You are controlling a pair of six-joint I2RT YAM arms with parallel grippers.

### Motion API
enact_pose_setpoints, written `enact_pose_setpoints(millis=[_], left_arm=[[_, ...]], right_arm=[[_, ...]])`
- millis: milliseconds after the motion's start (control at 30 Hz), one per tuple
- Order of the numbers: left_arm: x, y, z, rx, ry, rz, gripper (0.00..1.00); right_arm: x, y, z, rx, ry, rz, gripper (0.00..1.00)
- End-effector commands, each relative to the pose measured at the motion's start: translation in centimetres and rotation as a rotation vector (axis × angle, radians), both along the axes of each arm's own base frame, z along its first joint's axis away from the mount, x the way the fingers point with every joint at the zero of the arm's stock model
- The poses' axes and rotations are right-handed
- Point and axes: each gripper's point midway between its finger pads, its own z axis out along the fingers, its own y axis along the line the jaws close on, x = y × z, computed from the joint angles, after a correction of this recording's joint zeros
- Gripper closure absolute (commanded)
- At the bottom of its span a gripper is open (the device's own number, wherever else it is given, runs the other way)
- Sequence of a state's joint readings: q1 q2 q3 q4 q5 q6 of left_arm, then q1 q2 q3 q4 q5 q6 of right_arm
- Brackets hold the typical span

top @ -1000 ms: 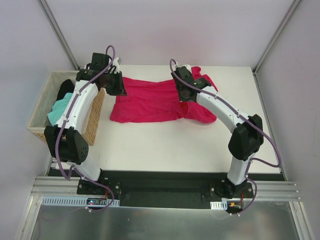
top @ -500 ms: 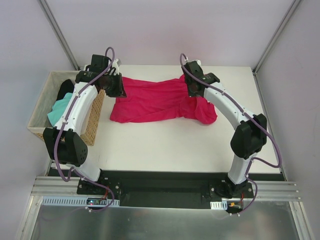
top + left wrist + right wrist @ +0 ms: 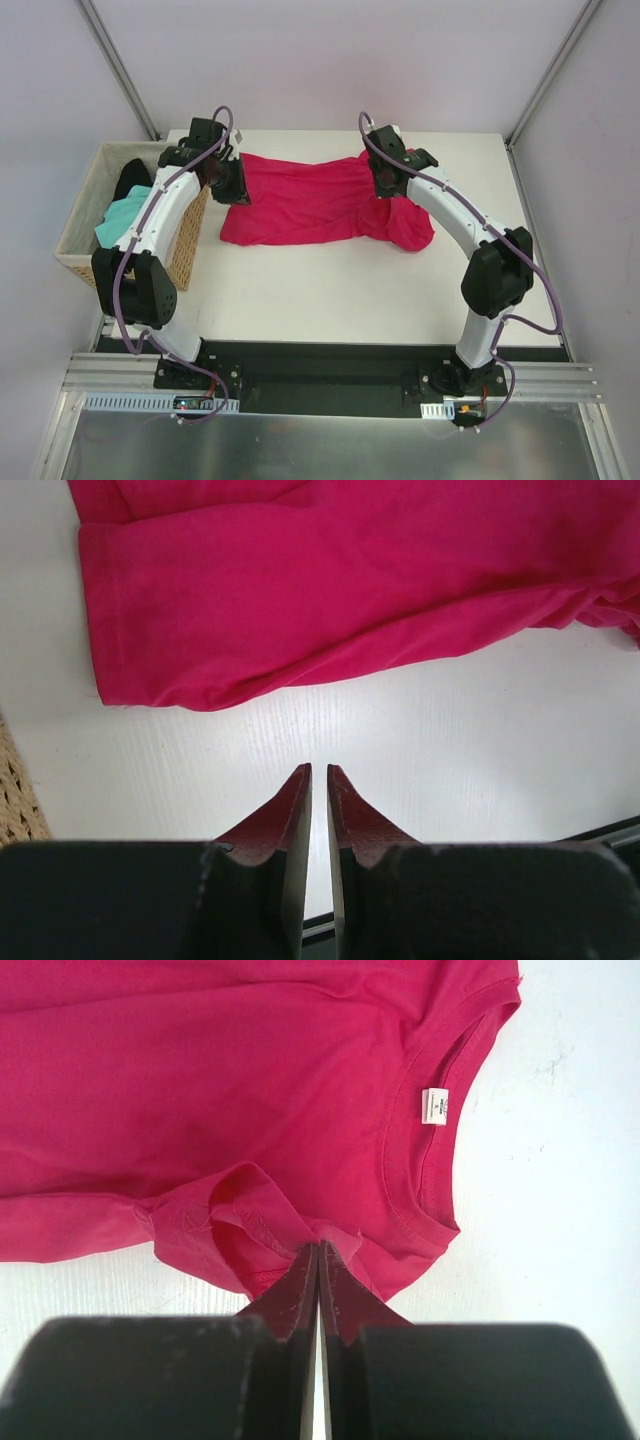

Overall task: Fold and stack the t-shirts
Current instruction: Grap the side of the flattened tshirt closest away from the robot with both arms

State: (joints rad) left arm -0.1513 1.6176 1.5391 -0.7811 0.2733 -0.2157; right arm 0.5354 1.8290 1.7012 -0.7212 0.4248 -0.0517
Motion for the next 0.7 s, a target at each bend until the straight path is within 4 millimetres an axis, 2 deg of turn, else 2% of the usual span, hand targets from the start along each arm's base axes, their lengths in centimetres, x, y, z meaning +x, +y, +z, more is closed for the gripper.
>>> enact_pose_setpoints(millis=[0, 267, 433, 667], left_arm=[[0.3, 0.7, -2.1, 0.049, 0.048, 0.057, 0.89], [0.3, 1.7, -4.9, 0.099, 0.120, 0.102, 0.90], [0.3, 2.7, -6.7, 0.120, 0.170, 0.146, 0.90], [-0.2, 6.0, -9.1, 0.188, 0.241, 0.275, 0.89]], right_arm=[[-0.1, 0.2, 2.1, 0.038, -0.052, 0.003, 0.99], [1.9, -0.1, 2.6, 0.055, -0.064, -0.009, 0.99], [2.3, -0.4, 2.5, 0.050, -0.064, -0.021, 0.99], [2.5, -0.8, 2.9, 0.056, -0.073, -0.033, 0.99]])
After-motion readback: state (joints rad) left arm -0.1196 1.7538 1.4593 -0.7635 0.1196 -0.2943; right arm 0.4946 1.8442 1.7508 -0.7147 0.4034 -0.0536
